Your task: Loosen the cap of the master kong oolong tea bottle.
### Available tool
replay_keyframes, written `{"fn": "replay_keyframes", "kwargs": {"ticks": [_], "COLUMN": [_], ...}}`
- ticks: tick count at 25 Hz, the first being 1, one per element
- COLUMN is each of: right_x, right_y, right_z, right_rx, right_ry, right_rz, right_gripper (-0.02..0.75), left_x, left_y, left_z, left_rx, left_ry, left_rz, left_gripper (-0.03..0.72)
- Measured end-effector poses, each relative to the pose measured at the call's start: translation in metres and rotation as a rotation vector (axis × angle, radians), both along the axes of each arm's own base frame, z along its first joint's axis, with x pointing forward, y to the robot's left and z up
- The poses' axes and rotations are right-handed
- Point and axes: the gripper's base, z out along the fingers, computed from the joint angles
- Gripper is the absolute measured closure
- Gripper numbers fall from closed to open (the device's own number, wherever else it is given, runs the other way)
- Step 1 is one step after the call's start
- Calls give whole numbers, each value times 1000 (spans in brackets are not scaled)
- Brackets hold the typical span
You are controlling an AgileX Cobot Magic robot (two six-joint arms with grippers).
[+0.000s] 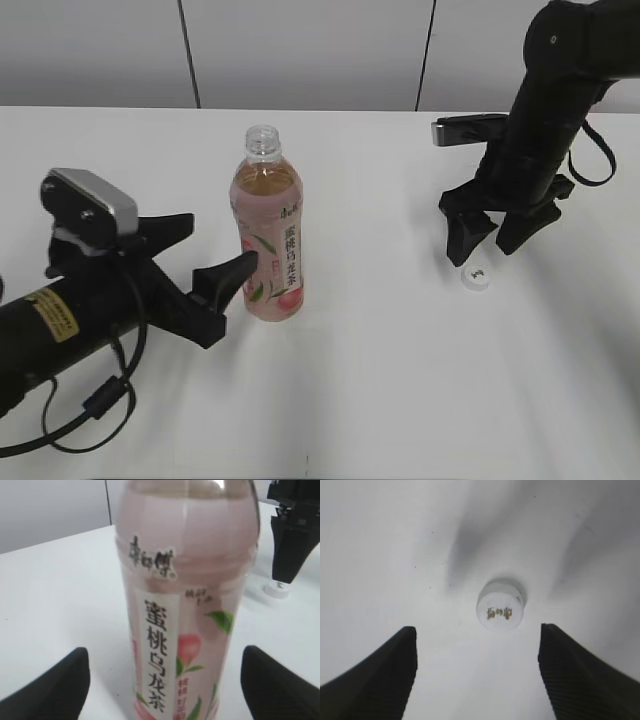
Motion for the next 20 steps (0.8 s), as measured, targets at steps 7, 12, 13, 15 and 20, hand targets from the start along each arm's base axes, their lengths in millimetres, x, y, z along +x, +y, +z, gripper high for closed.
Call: {"fn": "replay_keyframes", "kwargs": {"ticks": [7,12,13,15,20], "right_x": [-10,-23,-26,-35,-63], "right_y": [-2,-3,-4,-5,-11], "right_z": [43,85,92,107,123], "right_rx": [19,52,60,79,91], "right_ry": [-40,-101,-106,-123,-122], "right_rz": [-25,-60,-71,-88,-119], "right_gripper": [171,171,171,171,171], "left_x": [-28,-31,-30,-28,-30], "left_y": [26,28,27,28,33], "left_z": [27,45,48,62,112], "left_rx": [-41,-22,1,14,43], "left_ry": [-29,36,69,103,118], "left_rz": [107,113,116,130,163], "left_gripper": [131,131,131,131,131]}}
